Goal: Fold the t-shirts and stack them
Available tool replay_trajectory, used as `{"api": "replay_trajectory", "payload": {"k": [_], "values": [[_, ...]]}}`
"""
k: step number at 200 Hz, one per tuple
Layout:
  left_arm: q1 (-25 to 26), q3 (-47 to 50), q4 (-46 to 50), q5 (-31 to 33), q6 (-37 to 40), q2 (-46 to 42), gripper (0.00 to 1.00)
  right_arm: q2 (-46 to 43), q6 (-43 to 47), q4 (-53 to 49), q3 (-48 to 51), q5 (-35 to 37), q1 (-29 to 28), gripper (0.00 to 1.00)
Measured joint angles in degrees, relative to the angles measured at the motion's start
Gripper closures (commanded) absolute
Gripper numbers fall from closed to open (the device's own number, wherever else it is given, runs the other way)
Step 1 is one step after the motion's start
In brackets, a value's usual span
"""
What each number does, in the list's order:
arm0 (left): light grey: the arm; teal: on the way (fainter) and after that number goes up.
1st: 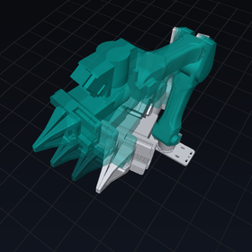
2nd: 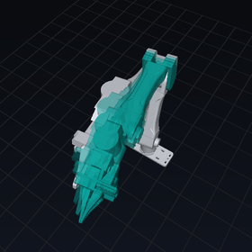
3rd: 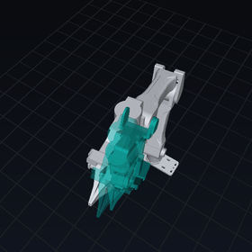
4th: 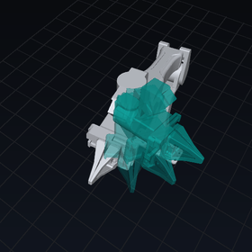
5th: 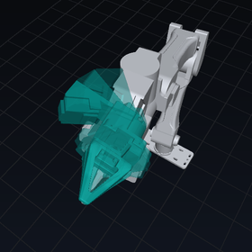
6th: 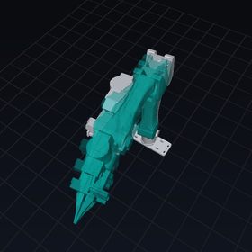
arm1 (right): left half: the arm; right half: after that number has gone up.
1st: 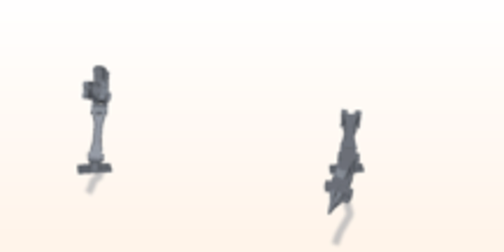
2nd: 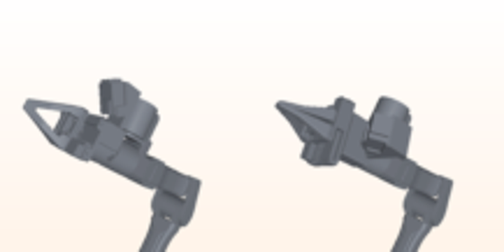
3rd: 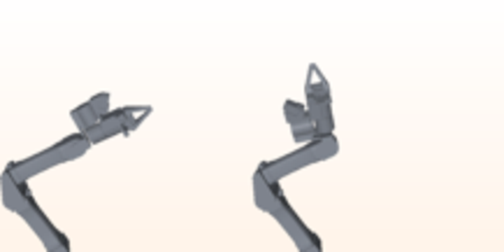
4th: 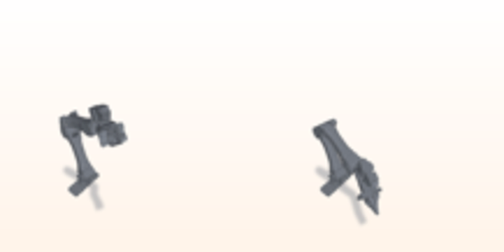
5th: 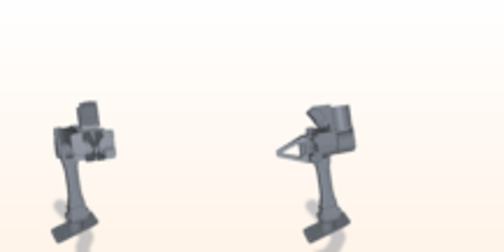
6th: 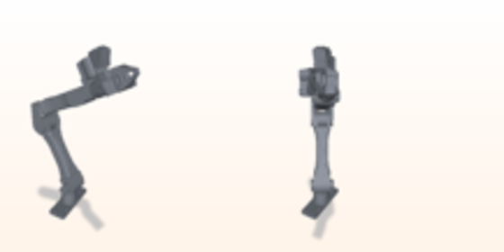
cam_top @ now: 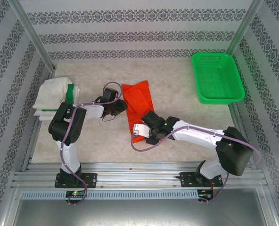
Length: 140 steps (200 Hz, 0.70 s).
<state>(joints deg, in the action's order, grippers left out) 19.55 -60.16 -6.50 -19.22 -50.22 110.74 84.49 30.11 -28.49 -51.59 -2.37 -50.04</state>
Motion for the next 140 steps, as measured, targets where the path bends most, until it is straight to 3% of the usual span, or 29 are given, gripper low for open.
{"api": "replay_trajectory", "payload": {"k": [41,88,117,140], "values": [[0.02,-0.09,-1.68,-1.46,-1.05,0.31,0.70,0.87,0.00,0.00,-0.15,0.00,0.00,1.00],[0.00,-0.52,-2.05,-1.79,-1.27,0.52,0.83,1.53,0.00,0.02,-0.24,-0.02,0.00,1.00],[0.02,-1.51,-2.64,-2.19,-1.46,2.29,1.00,1.88,0.00,0.00,-0.44,-0.02,0.00,1.00],[0.00,-1.57,-3.06,-2.80,-1.20,2.86,1.00,1.86,0.00,-0.66,-1.16,-0.02,0.00,1.00]]}}
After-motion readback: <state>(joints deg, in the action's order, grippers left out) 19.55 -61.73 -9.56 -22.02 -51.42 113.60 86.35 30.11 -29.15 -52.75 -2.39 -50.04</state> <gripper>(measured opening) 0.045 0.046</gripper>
